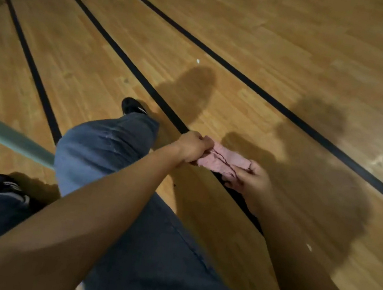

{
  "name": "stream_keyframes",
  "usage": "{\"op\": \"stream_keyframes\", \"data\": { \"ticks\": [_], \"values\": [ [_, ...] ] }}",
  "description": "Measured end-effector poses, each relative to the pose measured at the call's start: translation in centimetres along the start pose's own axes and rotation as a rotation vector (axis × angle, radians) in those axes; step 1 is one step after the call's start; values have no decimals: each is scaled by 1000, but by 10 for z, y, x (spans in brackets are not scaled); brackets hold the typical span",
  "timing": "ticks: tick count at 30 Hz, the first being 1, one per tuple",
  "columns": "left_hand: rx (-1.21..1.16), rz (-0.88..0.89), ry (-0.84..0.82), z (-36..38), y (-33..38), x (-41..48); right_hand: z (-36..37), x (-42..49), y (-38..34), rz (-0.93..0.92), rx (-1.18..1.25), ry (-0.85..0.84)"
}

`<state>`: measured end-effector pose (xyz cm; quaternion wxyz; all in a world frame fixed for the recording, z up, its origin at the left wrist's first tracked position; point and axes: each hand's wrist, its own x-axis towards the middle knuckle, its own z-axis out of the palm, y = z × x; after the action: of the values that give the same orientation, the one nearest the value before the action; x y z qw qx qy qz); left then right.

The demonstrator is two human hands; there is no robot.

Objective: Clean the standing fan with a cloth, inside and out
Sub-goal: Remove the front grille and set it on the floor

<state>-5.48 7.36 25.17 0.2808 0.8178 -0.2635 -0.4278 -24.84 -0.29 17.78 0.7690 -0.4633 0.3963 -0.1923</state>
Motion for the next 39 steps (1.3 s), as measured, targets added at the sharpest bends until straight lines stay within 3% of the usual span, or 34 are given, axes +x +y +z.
{"op": "stream_keyframes", "data": {
  "ticks": [10,17,24,27,36,39],
  "values": [
    [100,-245,-208,54,-46,40,-32,16,93,246,90,57],
    [41,-271,-274,57,-69,50,-37,25,126,337,161,128],
    [192,-263,-319,55,-68,48,-39,29,151,452,198,225],
    [223,-271,-325,53,-66,45,-41,26,160,576,56,320],
    [299,-267,-308,36,-48,24,-43,8,147,651,-573,215],
    [263,-237,-269,23,-45,10,-30,8,126,652,-618,192]
  ]
}}
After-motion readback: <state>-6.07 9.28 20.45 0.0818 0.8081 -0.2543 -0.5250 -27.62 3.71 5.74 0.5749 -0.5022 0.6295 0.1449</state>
